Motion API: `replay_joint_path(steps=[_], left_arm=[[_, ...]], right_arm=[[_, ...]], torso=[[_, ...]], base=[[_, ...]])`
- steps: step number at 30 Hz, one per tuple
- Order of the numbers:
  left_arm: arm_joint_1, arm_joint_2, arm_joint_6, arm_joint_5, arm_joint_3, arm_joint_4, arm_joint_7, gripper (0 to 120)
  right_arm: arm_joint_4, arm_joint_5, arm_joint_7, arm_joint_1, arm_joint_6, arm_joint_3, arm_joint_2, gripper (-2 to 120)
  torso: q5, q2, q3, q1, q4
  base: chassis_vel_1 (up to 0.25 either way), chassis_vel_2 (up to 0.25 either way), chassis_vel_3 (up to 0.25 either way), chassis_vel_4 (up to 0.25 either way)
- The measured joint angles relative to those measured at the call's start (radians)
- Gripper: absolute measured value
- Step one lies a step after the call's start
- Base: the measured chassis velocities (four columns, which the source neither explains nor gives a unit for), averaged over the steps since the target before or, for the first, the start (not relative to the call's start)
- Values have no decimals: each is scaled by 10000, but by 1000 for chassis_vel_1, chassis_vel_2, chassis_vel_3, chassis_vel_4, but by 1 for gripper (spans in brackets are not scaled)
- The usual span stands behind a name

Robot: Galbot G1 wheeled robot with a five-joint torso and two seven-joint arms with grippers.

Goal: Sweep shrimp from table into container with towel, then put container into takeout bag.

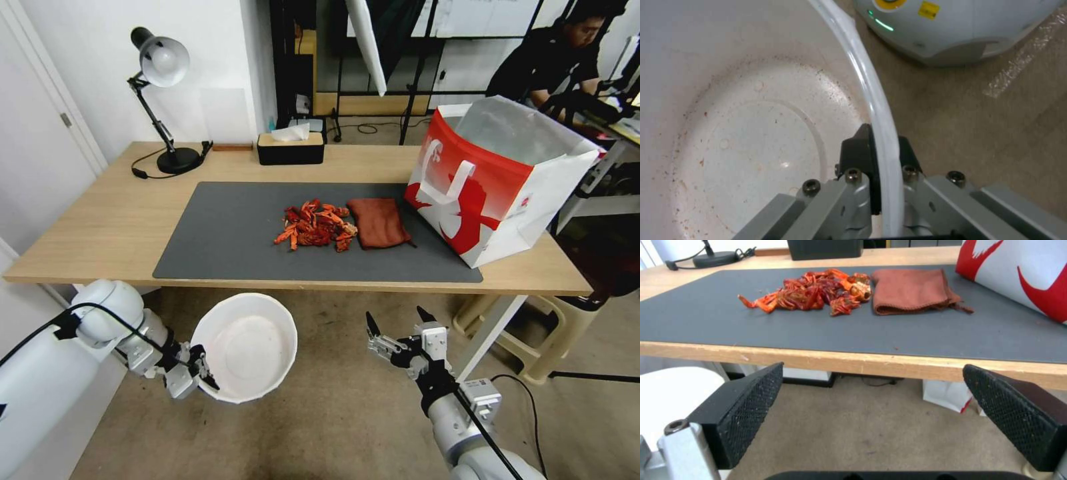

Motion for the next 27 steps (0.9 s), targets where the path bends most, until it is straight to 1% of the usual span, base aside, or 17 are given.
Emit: replay_joint_path(steps=[1,2,3,5,6,9,10,13,14,16,21,23,26,27], left_arm=[[-141,-127,28,11,134,177,-11,0],[-141,-127,28,11,134,177,-11,0],[-338,-290,90,13,324,402,-31,0],[-611,-515,134,20,551,664,-74,0],[-611,-515,134,20,551,664,-74,0],[-1098,-753,228,34,1011,807,-226,0],[-1098,-753,228,34,1011,807,-226,0],[-1365,-879,270,180,1336,751,-481,0],[-1365,-879,270,180,1336,751,-481,0],[-1449,-953,270,332,1497,685,-706,0],[-1601,-1040,270,493,1630,678,-997,0],[-1734,-1095,243,725,1696,681,-1193,0],[-1795,-1120,225,812,1745,684,-1235,0],[-1887,-1141,223,850,1876,699,-1258,0]], right_arm=[[0,0,6,10,-2,2,4,100],[0,0,6,10,-2,2,4,100],[-11,-1,19,29,-2,3,17,100],[-54,-1,31,57,-2,3,40,100],[-54,-1,31,57,-2,3,40,100],[-172,1,52,105,-2,53,65,100],[-172,1,52,105,-2,53,65,100],[-334,158,154,259,4,100,57,100],[-334,158,154,259,4,100,57,100],[-554,500,359,490,85,147,14,100],[-796,777,567,849,219,214,-125,100],[-916,1028,737,1248,248,261,-254,100],[-975,1267,802,1530,246,297,-372,100],[-1081,1593,859,1957,236,312,-608,100]], torso=[[-1,0,0,0,0],[-1,0,0,0,0],[0,0,0,0,1],[-1,0,1,0,0],[-1,0,1,0,0],[0,0,1,1,0],[0,0,1,1,0],[0,0,0,0,-1],[0,0,0,0,-1],[1,0,0,0,1],[1,0,1,0,1],[2,0,0,0,0],[2,0,1,1,0],[2,0,0,0,2]], base=[[0,0,0,0],[0,0,0,0],[0,0,0,0],[0,0,0,0],[0,0,0,0],[0,0,0,0],[0,0,0,0],[0,0,0,0],[0,0,0,0],[0,0,0,0],[0,0,0,0],[0,0,0,0],[0,0,0,0],[0,0,0,0]])
